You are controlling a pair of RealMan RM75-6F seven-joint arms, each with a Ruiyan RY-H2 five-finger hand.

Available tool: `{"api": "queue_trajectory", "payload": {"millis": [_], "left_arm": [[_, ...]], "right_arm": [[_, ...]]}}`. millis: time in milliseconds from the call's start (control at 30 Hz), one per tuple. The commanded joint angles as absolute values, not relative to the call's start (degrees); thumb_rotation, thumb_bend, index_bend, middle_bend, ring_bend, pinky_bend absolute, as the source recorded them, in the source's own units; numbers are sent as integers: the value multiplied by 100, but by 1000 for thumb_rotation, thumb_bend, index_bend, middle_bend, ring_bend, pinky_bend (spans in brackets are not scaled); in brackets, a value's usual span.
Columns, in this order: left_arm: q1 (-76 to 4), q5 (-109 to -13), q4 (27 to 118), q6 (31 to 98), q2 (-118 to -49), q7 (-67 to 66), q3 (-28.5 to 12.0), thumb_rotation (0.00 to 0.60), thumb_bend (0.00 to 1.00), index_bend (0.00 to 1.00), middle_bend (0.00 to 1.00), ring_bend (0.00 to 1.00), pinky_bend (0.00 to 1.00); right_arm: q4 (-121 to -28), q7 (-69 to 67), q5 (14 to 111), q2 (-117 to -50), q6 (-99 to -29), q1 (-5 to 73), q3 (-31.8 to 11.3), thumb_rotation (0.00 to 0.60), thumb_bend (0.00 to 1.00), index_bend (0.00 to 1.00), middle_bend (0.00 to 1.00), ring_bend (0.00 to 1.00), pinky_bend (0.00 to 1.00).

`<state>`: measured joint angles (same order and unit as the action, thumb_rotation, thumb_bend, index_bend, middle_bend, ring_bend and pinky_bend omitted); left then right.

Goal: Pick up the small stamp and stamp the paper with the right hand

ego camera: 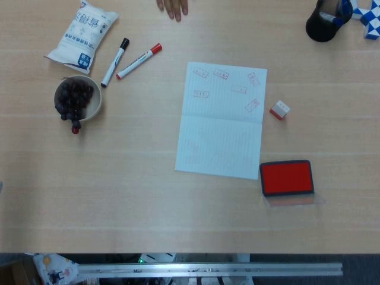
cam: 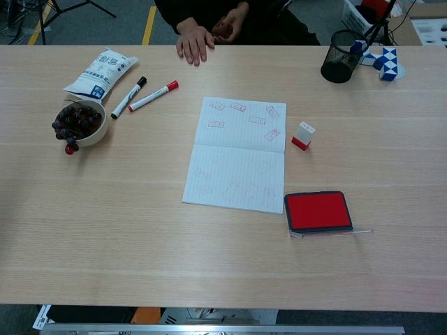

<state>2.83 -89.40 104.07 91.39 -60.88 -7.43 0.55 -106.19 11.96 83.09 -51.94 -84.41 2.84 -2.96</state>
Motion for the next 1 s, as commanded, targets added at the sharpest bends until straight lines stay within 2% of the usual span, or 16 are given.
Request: {"api": "queue_trajectory", "payload": {"millis": [33, 333, 567, 900, 1000], "left_arm": [[278, -8932, 10408, 9124, -6094, -755, 57, 600, 175, 104, 107, 177, 98], [301, -8933, 10390, 9154, -6094, -717, 63, 600, 175, 104, 107, 177, 98], [283, -8959, 10364, 9126, -6093, -688, 70, 600, 175, 104, 107, 177, 98], [254, -8964, 10290, 9089, -6084, -568, 63, 600, 174, 104, 107, 177, 99], [248, -8969, 10274, 9084, -6079, -540, 62, 600, 175, 104, 107, 177, 98]], "right_arm": [[-10633, 1215, 8332, -5192, -8421, 299, -291, 600, 326, 472, 445, 349, 340], [-10732, 1200, 8485, -5137, -8317, 372, -261, 600, 326, 472, 445, 349, 340], [-11078, 1753, 8427, -5044, -7670, 748, -254, 600, 325, 472, 445, 349, 340], [-11215, 2797, 7690, -5656, -6732, 1553, -546, 600, 256, 472, 445, 349, 340], [-11159, 3159, 7374, -5933, -6501, 1815, -634, 600, 203, 472, 445, 349, 340]]}}
